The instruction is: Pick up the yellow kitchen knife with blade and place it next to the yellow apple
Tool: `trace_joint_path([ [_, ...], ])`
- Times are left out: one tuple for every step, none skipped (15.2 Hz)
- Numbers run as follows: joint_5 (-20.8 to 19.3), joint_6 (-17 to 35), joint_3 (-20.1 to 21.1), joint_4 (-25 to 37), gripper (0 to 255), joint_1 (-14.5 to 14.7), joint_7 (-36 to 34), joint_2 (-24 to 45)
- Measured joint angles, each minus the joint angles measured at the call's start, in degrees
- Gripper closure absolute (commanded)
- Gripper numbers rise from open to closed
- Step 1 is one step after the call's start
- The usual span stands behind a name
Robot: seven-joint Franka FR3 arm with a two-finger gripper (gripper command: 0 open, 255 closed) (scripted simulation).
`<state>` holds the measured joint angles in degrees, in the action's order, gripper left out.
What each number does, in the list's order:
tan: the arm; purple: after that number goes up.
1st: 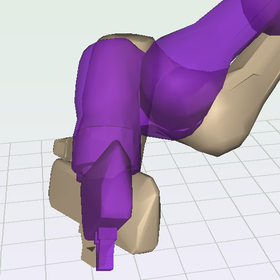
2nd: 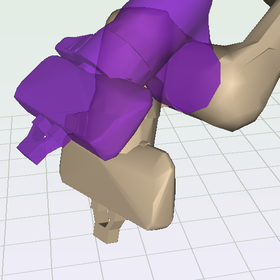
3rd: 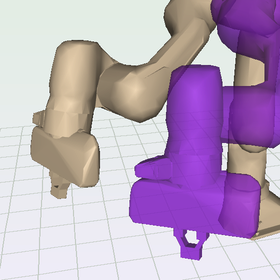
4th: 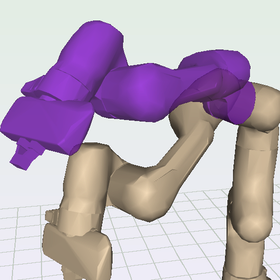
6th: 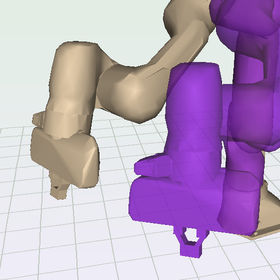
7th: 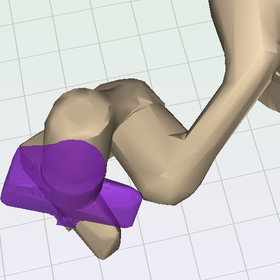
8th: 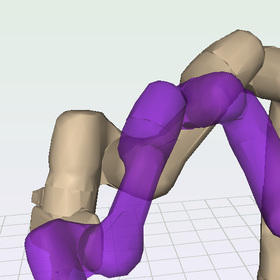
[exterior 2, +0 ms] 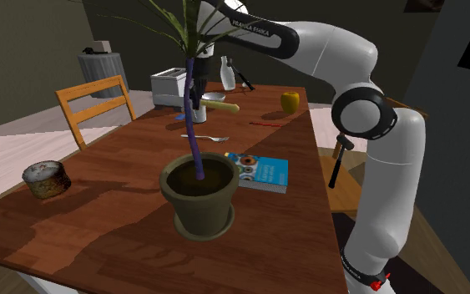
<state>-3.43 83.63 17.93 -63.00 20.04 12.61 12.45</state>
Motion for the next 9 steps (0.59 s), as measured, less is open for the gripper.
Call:
trace_joint_path([
  [0.7, 0.6, -0.5, -1.8, 255, -1.1, 1.3, -1.3],
  [1.5, 0.9, -1.0, -3.8, 255, -2.3, 2.7, -2.9],
  [2.4, 1.6, -1.6, -6.2, 255, -3.6, 4.3, -4.7],
  [3.1, 2.2, -2.2, -8.2, 255, -4.5, 5.6, -6.2],
  [3.6, 2.5, -2.9, -9.1, 255, -5.5, 7.2, -7.0],
  [4.3, 3.0, -3.6, -11.0, 255, -6.6, 8.8, -8.3],
  [4.8, 3.2, -4.3, -12.2, 255, -7.4, 10.2, -9.3],
  [5.2, 3.1, -4.9, -13.0, 255, -8.2, 11.5, -10.1],
  [5.5, 3.1, -5.5, -13.6, 255, -8.9, 12.8, -10.7],
])
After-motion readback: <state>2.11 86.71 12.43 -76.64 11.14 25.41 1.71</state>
